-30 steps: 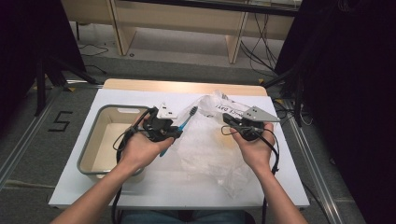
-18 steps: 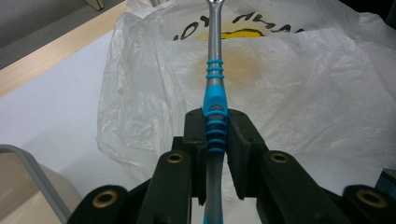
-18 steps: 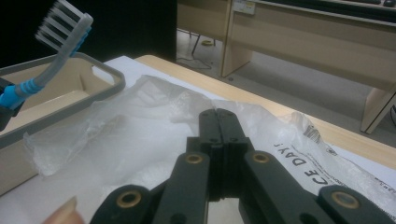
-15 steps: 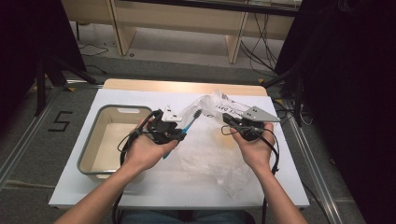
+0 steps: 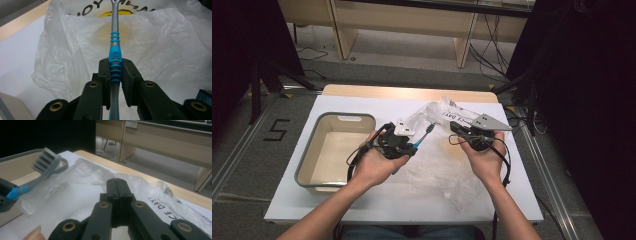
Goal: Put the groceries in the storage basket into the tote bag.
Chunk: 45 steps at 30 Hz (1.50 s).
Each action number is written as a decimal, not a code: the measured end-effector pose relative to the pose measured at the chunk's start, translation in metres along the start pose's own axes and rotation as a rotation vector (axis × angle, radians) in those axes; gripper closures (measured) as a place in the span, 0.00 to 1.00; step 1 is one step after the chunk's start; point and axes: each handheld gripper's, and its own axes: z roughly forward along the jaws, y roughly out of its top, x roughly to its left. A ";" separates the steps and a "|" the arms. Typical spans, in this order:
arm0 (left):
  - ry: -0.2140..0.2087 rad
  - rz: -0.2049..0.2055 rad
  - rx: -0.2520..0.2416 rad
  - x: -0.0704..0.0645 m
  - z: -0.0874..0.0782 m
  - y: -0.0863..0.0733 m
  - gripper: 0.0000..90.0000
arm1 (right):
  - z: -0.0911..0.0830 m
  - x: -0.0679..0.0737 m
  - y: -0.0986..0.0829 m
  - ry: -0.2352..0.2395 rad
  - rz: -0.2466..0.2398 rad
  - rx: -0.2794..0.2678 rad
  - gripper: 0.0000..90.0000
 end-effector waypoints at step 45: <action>0.013 -0.048 0.147 -0.011 0.087 -0.002 0.87 | 0.000 0.001 0.000 0.007 -0.006 -0.003 1.00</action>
